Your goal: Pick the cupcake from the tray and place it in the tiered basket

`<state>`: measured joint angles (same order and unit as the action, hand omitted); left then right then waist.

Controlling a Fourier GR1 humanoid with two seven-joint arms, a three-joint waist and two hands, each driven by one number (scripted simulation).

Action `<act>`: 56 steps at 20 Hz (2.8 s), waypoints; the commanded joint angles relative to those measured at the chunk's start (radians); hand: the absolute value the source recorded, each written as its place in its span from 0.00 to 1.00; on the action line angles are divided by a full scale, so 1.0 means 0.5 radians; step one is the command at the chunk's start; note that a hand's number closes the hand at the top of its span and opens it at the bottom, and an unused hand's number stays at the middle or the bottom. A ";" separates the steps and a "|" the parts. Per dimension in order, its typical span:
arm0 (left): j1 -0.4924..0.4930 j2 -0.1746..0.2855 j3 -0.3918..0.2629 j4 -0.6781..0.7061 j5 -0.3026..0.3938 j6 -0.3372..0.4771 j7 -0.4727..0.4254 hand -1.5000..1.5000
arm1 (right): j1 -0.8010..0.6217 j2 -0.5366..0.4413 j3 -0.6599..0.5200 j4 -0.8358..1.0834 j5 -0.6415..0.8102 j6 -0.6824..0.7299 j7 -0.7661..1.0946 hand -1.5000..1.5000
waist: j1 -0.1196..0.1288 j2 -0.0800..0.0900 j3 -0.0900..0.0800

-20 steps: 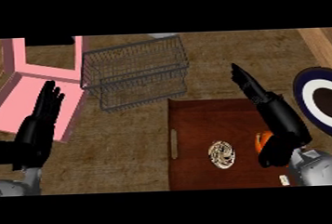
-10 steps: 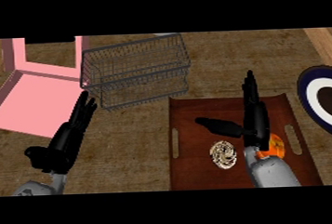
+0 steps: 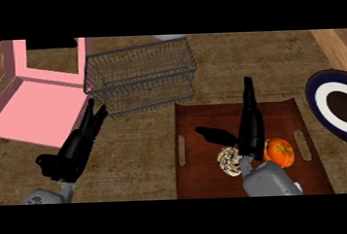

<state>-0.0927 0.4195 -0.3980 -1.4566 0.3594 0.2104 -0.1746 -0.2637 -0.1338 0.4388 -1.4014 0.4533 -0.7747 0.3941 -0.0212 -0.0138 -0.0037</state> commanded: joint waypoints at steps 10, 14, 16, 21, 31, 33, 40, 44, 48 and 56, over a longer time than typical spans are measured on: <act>0.008 -0.009 -0.023 0.039 0.013 -0.023 0.084 0.50 | -0.293 -0.293 0.425 -0.071 0.348 1.398 1.432 0.00 | -0.010 -0.011 -0.017; -0.051 -0.057 -0.024 0.100 -0.001 -0.018 0.077 0.50 | -0.478 -0.119 0.464 -0.334 0.316 1.724 1.950 0.00 | -0.041 -0.005 -0.009; 0.000 -0.028 0.000 0.085 -0.002 -0.041 0.021 0.50 | -0.469 -0.102 0.455 -0.369 0.319 1.837 2.113 0.00 | -0.009 0.005 -0.003; 0.016 -0.023 0.021 0.111 0.004 -0.075 -0.011 0.50 | -0.467 0.056 0.397 -0.384 0.516 1.869 2.183 0.00 | -0.020 0.001 -0.003; -0.013 -0.026 0.039 0.090 0.023 -0.103 0.056 0.50 | -0.228 0.153 0.221 -0.256 0.747 2.050 2.186 0.00 | -0.022 0.012 0.000; -0.052 -0.020 0.073 0.107 -0.008 -0.086 0.028 0.50 | -0.185 0.109 0.151 -0.306 0.729 2.056 2.186 0.00 | -0.008 0.018 0.003; -0.065 -0.068 0.055 0.093 -0.026 -0.101 0.091 0.50 | -0.060 0.232 0.111 -0.302 0.971 2.015 2.147 0.00 | 0.019 0.023 0.006; -0.103 -0.069 0.107 0.190 -0.035 -0.141 0.030 0.50 | 0.164 0.264 0.165 -0.366 1.051 1.968 2.136 0.00 | 0.016 0.023 0.005; -0.079 -0.134 0.070 0.257 -0.085 -0.142 -0.014 0.50 | 0.200 0.265 0.010 -0.373 1.078 2.061 2.036 0.00 | 0.021 0.027 0.005; -0.151 -0.223 0.060 0.168 -0.166 -0.084 0.143 0.50 | 0.234 0.266 0.100 -0.308 1.052 1.914 2.010 0.00 | 0.052 0.026 0.008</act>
<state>-0.1550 0.3456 -0.3498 -1.3381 0.3097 0.1272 -0.1432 -0.1105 -0.0160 0.4587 -1.5816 0.9949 0.1807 1.1844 -0.0024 -0.0005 -0.0007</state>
